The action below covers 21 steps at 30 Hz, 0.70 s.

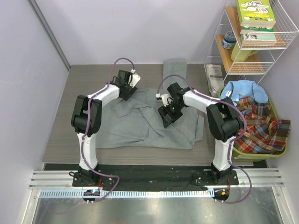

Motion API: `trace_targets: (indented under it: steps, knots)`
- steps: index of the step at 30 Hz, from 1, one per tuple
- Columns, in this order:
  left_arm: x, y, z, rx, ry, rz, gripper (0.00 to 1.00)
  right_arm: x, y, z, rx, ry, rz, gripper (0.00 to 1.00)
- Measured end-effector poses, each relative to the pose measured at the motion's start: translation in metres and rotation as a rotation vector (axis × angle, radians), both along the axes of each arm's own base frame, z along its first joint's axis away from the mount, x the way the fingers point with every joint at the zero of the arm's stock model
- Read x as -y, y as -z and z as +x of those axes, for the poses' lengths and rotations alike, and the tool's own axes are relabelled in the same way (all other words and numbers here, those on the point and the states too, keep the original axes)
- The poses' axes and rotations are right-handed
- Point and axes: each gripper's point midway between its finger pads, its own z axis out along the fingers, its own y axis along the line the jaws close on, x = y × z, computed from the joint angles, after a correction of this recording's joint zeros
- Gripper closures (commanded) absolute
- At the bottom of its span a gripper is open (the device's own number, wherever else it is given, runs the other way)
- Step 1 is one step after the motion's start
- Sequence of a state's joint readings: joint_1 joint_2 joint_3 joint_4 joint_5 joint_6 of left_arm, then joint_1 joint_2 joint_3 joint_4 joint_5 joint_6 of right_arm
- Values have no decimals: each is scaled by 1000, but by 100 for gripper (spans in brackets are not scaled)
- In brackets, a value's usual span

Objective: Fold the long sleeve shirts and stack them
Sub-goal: Flatten the shirt out

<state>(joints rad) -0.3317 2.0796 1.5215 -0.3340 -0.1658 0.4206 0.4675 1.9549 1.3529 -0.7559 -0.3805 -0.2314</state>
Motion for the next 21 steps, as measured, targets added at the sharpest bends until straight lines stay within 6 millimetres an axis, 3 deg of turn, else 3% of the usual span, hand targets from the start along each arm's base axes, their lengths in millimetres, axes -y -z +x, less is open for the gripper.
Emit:
trace_targets:
  steps: [5,10,14,18,21]
  knots:
    - [-18,-15,23,82,-22,94,35,0,0,0,-5,-3,-4,29]
    - [-42,-31,85,177,-75,154,35,2,1,5,-29,3,-15,29]
    - [-89,-32,135,225,-179,177,32,6,-1,24,-13,15,-25,29]
    - [-130,-31,131,192,-240,188,31,12,-2,36,15,16,-44,29]
    - [-149,-35,111,154,-253,158,30,14,-2,41,30,5,-58,29]
